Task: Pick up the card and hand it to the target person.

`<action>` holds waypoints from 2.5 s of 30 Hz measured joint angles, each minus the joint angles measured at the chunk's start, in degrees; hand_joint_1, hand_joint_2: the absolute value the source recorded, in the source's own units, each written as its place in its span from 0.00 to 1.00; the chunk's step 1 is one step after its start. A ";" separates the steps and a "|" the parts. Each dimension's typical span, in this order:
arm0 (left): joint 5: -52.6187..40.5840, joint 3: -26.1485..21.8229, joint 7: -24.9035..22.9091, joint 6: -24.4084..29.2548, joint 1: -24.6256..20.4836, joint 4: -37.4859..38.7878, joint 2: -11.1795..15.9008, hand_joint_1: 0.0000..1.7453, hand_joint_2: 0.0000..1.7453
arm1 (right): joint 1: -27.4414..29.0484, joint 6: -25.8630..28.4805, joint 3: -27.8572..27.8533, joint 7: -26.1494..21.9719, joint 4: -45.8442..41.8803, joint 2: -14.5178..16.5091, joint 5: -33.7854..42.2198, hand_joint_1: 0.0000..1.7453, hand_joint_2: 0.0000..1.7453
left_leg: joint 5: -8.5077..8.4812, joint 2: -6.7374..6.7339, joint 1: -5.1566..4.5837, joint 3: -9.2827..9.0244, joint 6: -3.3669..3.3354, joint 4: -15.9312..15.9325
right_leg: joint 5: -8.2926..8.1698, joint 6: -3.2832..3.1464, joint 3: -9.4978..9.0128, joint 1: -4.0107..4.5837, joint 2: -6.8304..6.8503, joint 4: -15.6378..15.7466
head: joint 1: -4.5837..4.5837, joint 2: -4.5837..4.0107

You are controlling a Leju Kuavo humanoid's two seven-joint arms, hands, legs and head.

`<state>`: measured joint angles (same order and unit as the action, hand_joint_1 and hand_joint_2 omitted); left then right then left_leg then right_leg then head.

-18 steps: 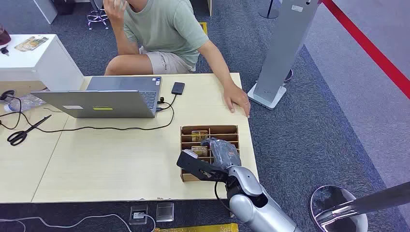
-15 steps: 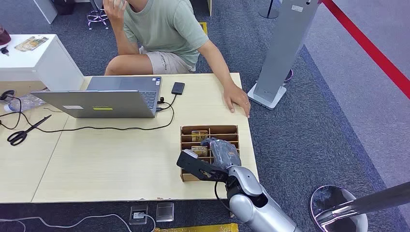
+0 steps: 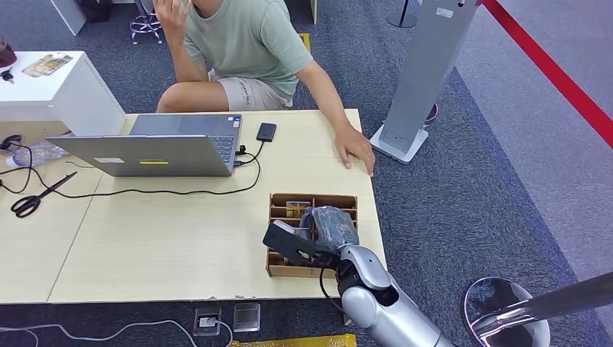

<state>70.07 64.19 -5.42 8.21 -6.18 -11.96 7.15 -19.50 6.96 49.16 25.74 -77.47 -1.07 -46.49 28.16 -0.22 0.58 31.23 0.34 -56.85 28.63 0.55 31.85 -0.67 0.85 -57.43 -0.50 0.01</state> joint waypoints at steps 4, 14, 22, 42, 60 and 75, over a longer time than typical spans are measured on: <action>-0.02 0.00 -0.02 0.04 0.00 0.00 0.00 0.00 0.00 | -0.07 0.03 0.11 -0.01 0.21 0.02 0.25 0.83 1.00 | 0.00 0.00 0.00 0.00 0.00 0.00 | 0.00 0.00 0.00 0.00 0.00 0.00 | 0.02 -0.01; -0.56 0.00 -0.27 0.19 0.00 0.00 0.00 0.00 0.00 | -0.07 0.70 0.67 -0.02 0.57 0.00 0.92 0.83 1.00 | 0.00 0.00 0.00 -0.01 0.00 0.00 | 0.00 0.00 0.00 0.00 0.00 0.00 | 0.03 0.00; -0.55 0.00 0.14 0.21 0.06 0.00 0.00 0.00 0.00 | 0.76 7.66 0.35 -3.23 -2.24 -0.64 -0.73 0.83 1.00 | 0.00 0.00 0.00 -0.01 0.00 -0.01 | 0.00 0.00 0.02 0.00 -0.01 0.00 | 0.03 -0.01; -0.86 0.02 0.57 0.19 0.22 0.00 0.00 0.00 0.00 | 4.79 16.80 -9.07 -9.10 -18.09 -5.66 -2.91 0.83 1.00 | 0.00 -0.02 0.00 0.00 0.00 0.00 | -0.01 0.00 0.00 0.00 -0.02 0.00 | 0.04 0.00; -4.05 1.82 0.73 -1.19 -0.71 0.00 0.02 0.00 0.00 | -22.25 14.73 -8.62 -10.02 16.29 1.26 1.18 0.83 1.00 | -0.05 0.03 0.00 0.06 -0.01 -0.01 | -0.04 0.00 0.01 0.00 0.03 -0.05 | 0.03 0.00; -4.33 3.28 0.83 -2.13 -0.83 0.00 0.02 0.00 0.00 | -25.27 16.31 -6.52 -11.36 32.22 5.66 1.61 0.00 1.00 | -0.05 0.02 0.00 0.02 -0.01 -0.02 | -0.04 0.00 0.01 0.00 0.02 -0.04 | 0.02 -0.01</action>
<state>65.74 67.48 -4.59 6.08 -7.01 -11.96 7.17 -44.76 23.27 42.64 14.38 -45.25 4.59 -44.88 28.12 -0.20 0.58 31.25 0.32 -56.87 28.59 0.55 31.86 -0.67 0.87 -57.47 -0.48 0.00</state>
